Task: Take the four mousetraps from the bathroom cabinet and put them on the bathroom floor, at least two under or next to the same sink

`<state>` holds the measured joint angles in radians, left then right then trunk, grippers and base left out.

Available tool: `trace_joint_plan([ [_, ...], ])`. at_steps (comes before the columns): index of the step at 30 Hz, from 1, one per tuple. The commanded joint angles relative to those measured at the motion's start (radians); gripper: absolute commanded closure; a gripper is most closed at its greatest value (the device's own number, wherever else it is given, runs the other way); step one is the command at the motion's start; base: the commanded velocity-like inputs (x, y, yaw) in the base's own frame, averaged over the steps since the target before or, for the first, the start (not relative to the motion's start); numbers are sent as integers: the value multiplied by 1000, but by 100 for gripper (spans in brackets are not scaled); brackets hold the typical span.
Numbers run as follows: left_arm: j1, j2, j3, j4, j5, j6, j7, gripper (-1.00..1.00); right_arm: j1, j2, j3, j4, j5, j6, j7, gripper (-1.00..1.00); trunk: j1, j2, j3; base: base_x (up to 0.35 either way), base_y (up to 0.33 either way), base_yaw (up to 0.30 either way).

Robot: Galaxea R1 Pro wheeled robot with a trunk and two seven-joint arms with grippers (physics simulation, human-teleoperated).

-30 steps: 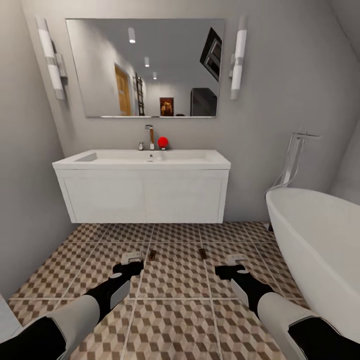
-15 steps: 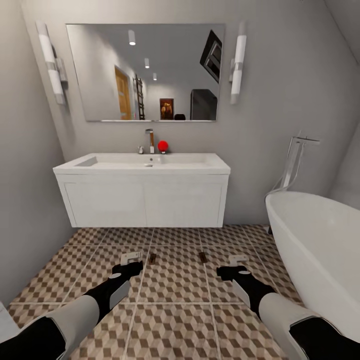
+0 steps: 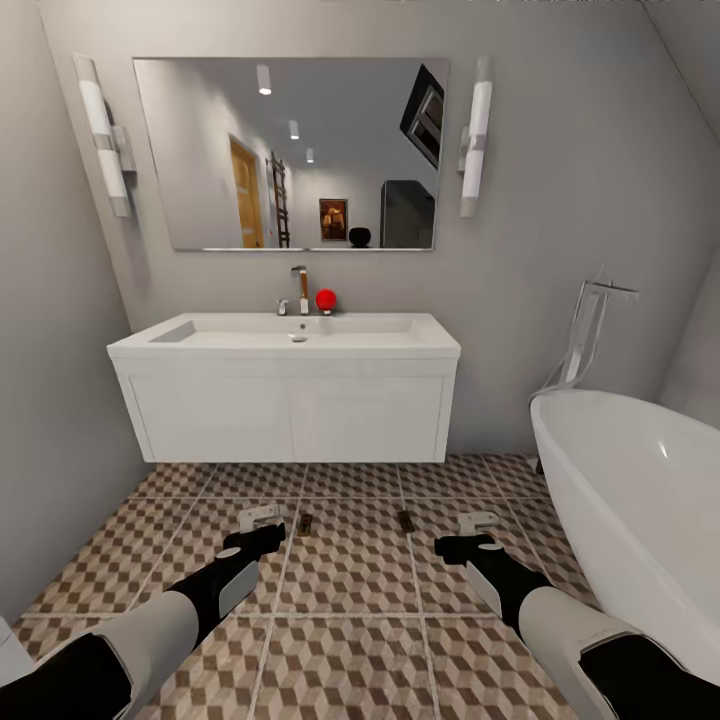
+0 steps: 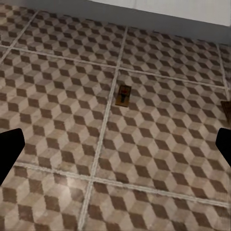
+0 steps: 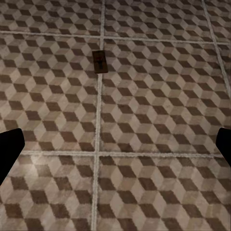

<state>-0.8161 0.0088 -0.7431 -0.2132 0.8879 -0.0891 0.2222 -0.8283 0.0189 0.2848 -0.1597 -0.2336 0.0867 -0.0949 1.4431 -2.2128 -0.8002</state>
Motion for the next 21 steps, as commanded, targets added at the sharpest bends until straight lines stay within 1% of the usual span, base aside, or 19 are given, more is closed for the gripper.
trace_joint_plan([
  [1, 0, 1, -9, -2, 9, -2, 6, -100, 0, 0, 9, -2, -9, 6, -6, -100, -4, 7, 2, 0, 0, 0],
  [10, 0, -1, -9, 26, 14, -3, 2, -100, 0, -2, 10, 29, -10, 6, -3, -100, -39, 70, 30, 0, 0, 0],
  [18, 7, -1, -9, 53, 19, -1, 1, -100, 0, -4, 10, 86, -10, 1, -3, -100, -69, 126, 55, 0, 0, 0],
  [21, 8, 0, -9, 73, 26, 0, 1, -100, 0, -5, 10, 116, -10, -2, -2, -100, -81, 147, 65, 0, 0, 0],
])
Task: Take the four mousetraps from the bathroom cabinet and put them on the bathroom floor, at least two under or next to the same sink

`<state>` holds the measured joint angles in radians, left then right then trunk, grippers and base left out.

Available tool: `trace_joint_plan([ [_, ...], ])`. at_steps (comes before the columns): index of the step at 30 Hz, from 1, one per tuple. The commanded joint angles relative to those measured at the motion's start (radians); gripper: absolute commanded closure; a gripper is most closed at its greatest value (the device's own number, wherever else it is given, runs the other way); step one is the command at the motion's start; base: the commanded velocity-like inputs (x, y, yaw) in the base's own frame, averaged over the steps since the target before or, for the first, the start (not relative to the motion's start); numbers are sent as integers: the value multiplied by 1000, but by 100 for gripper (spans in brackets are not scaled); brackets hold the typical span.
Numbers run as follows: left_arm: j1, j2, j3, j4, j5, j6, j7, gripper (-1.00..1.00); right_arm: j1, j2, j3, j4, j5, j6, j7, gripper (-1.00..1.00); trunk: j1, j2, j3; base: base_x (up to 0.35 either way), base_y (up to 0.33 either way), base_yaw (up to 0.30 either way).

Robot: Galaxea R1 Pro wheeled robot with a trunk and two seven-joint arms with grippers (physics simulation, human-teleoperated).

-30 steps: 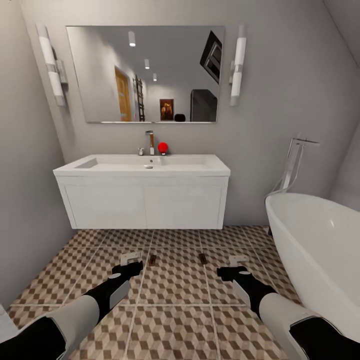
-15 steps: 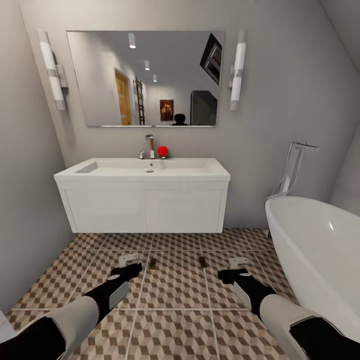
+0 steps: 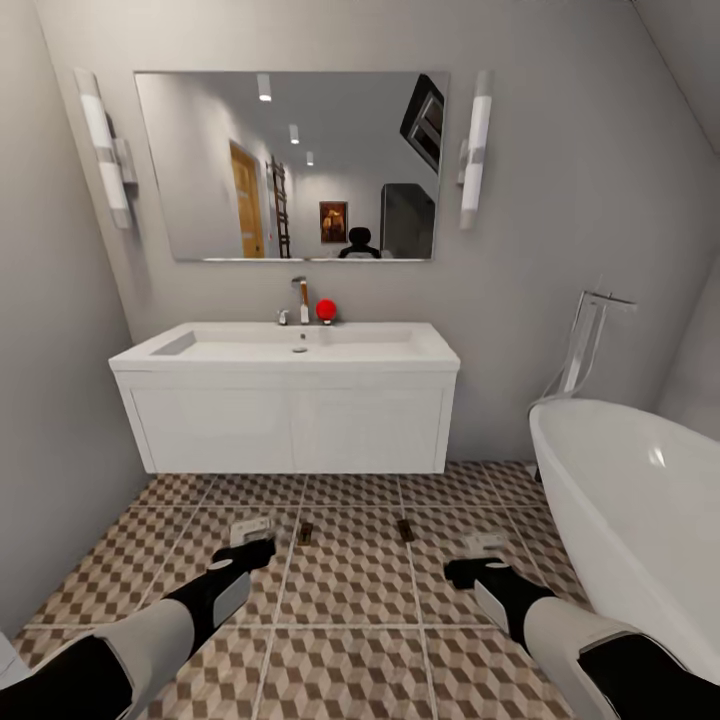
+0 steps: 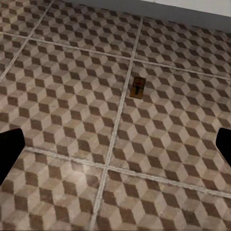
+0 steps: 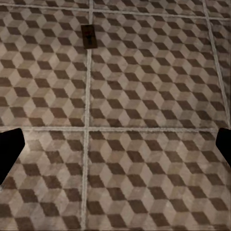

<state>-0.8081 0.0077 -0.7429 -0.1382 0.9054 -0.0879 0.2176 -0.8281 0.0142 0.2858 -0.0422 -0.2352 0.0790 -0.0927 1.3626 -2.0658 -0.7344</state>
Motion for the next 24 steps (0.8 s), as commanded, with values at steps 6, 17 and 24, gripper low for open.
trace_joint_plan([
  [6, 1, 0, -9, 51, 31, -2, 4, -100, 0, -1, 9, 38, -8, 4, -4, -100, -23, 42, 18, 0, 0, 0],
  [17, 1, 2, -9, 101, 106, -4, -1, -100, 0, -25, 10, 67, -8, 4, -7, -100, -65, 119, 52, 0, 0, 0],
  [24, 5, 2, -9, 107, 125, 0, -3, -100, 1, -38, 10, 70, -7, 4, -10, -100, -92, 168, 74, 0, 0, 0],
])
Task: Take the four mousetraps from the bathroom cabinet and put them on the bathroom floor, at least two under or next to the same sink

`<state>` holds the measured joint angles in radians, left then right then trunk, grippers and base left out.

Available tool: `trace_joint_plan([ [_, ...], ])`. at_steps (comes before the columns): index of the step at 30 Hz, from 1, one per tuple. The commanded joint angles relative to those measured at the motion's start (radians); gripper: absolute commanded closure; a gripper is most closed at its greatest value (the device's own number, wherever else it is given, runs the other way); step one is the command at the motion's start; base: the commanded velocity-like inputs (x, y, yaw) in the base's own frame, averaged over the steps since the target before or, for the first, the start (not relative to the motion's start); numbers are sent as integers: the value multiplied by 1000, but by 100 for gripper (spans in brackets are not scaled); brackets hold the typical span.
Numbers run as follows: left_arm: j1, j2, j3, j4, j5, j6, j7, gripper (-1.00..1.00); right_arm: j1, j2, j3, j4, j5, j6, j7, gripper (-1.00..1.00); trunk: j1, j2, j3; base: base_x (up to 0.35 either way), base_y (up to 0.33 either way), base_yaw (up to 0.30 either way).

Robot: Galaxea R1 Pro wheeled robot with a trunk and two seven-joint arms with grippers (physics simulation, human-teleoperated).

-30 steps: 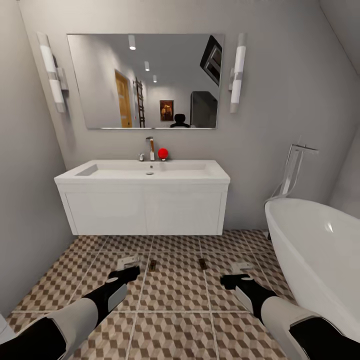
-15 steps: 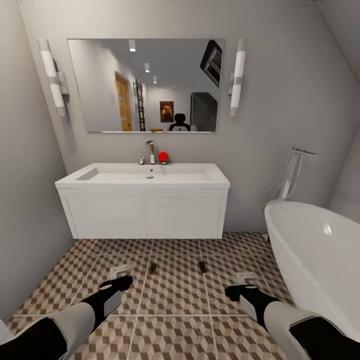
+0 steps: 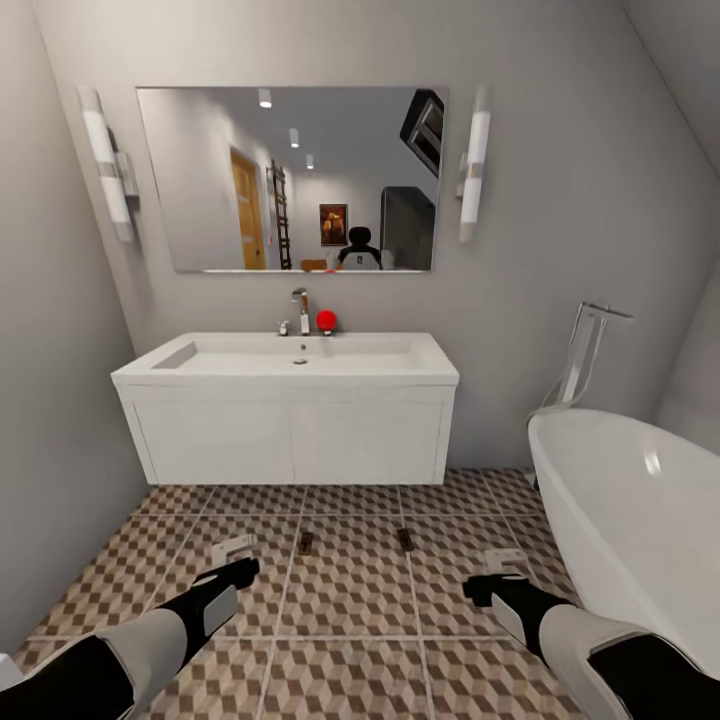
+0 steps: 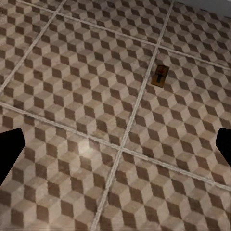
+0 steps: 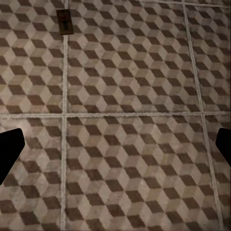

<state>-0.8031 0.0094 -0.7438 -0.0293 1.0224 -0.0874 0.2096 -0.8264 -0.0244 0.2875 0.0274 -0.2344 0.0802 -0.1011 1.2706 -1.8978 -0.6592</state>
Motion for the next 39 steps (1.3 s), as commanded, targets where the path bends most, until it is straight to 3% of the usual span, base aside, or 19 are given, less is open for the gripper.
trace_joint_plan([
  [1, 2, 0, -9, -2, 9, 1, 5, -100, 0, -1, 9, 1, -8, 3, -2, -100, -4, 7, 2, 0, 0, 0],
  [17, 125, -3, -9, 0, 13, 8, 4, -100, 153, -6, 9, 3, -8, 3, -3, -100, -65, 119, 52, 0, 0, 0],
  [39, 237, 3, -9, 13, 16, 8, 5, -100, 247, -24, 9, 3, -9, 2, -2, -100, -150, 273, 121, 0, 0, 0],
])
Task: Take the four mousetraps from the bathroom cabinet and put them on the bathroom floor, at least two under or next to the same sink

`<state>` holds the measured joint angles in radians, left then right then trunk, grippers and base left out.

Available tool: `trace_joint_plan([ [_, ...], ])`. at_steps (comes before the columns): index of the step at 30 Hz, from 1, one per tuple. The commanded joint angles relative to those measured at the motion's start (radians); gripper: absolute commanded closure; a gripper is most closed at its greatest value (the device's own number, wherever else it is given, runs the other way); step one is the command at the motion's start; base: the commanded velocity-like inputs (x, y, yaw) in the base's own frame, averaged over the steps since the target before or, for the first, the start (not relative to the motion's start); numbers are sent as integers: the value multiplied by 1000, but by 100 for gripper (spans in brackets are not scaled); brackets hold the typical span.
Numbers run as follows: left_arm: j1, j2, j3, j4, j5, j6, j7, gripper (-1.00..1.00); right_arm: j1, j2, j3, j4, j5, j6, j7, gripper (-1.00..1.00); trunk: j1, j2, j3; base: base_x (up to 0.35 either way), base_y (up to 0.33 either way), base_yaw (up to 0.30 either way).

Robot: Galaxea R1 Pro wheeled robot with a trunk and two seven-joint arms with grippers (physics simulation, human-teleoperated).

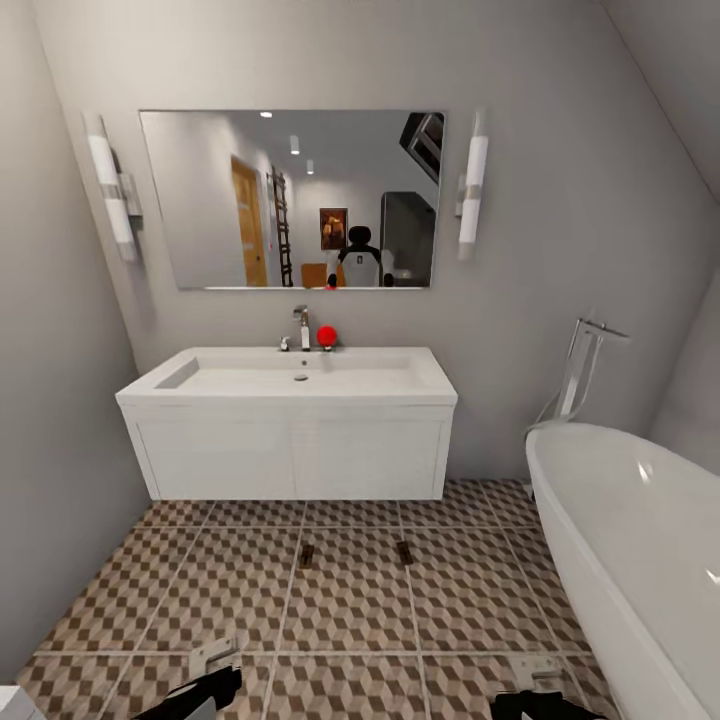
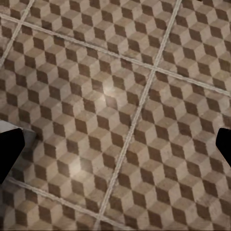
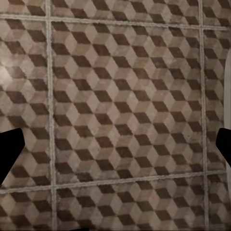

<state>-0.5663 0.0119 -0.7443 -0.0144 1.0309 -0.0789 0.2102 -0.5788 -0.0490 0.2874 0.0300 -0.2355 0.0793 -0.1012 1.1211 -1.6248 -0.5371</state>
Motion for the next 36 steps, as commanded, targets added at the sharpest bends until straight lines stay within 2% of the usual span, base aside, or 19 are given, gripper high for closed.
trace_joint_plan([
  [1, 6, 0, -9, -1, 8, -1, 4, -100, 5, 0, 9, 1, -8, 2, -2, -100, -4, 7, 2, 0, 0, 0],
  [18, 114, -3, -9, 0, 8, -4, 5, -100, 122, -6, 9, 1, -9, -21, 0, -100, -69, 126, 56, 0, 0, 0],
  [36, 190, -7, -9, 0, 9, -3, 5, -100, 187, -4, 9, 2, -11, -22, 2, -100, -138, 252, 112, 0, 0, 0],
])
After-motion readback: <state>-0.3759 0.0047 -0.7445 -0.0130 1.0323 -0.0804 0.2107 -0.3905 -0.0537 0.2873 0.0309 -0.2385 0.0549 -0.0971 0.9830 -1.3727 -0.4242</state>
